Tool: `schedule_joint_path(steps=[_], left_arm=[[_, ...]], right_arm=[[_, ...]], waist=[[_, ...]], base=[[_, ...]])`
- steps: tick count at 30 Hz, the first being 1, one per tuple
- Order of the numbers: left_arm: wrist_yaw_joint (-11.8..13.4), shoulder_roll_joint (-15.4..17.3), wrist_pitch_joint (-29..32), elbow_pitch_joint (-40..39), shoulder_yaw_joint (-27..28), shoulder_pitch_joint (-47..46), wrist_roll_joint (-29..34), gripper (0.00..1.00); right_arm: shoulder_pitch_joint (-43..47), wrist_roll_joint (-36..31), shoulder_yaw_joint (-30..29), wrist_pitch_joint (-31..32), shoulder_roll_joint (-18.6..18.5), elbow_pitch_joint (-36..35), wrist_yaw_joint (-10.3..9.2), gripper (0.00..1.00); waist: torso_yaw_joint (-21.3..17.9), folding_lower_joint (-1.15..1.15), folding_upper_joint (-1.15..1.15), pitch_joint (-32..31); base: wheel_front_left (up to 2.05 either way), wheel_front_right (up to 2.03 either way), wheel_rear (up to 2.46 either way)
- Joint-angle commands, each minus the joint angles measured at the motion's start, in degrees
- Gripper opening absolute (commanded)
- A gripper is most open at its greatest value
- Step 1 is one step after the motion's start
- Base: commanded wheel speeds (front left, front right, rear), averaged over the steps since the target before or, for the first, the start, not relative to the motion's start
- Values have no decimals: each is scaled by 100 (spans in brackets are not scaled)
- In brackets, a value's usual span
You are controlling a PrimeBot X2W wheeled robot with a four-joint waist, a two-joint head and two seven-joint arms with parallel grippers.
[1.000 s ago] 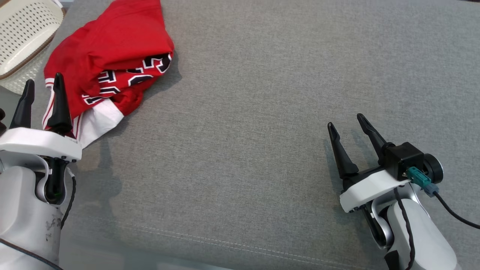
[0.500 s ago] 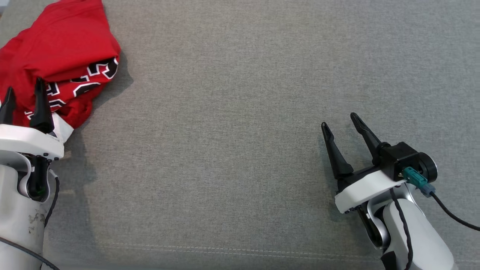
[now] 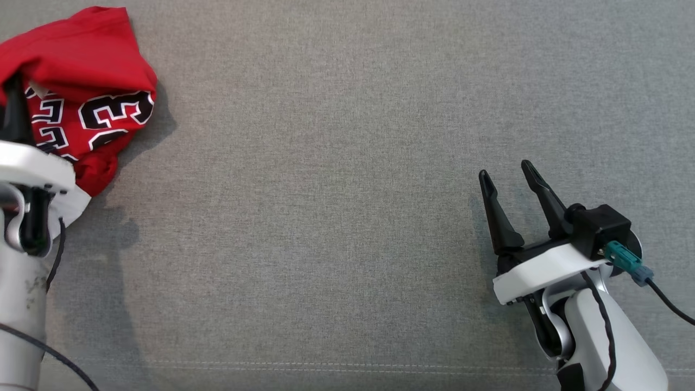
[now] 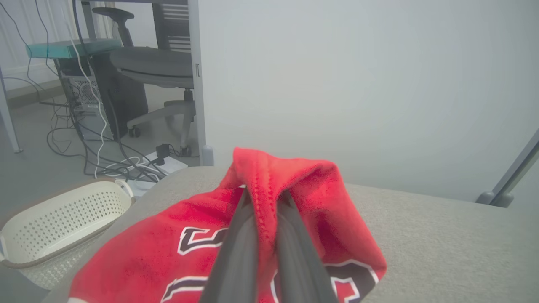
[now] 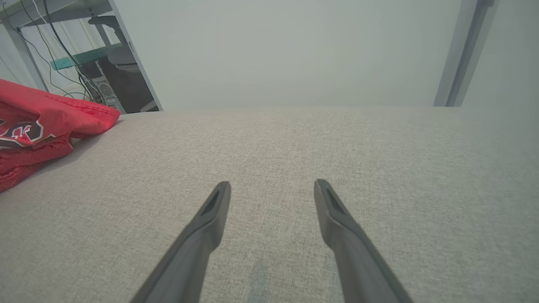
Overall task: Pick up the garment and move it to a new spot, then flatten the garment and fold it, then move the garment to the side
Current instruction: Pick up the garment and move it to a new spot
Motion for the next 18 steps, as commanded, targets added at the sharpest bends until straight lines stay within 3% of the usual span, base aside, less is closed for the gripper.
schedule_joint_path(steps=[1,5,11,18], left_arm=[[-40,235,-33,-383,136,-193,191,0],[-40,-12,-33,-1275,-137,-255,462,0],[-40,-388,-33,-2393,-1211,-472,520,0],[-40,-655,-33,-2861,-2392,-620,426,0]], right_arm=[[116,118,83,-76,52,-169,8,100],[178,256,50,-76,52,-177,8,100],[245,400,67,-76,52,-218,8,100],[334,640,230,-76,52,-334,8,100]], waist=[[-5,0,0,-62],[-31,0,0,-217],[-173,0,0,-374],[-744,0,0,-439]], base=[[0,0,0],[0,0,0],[0,0,0],[0,0,0]])
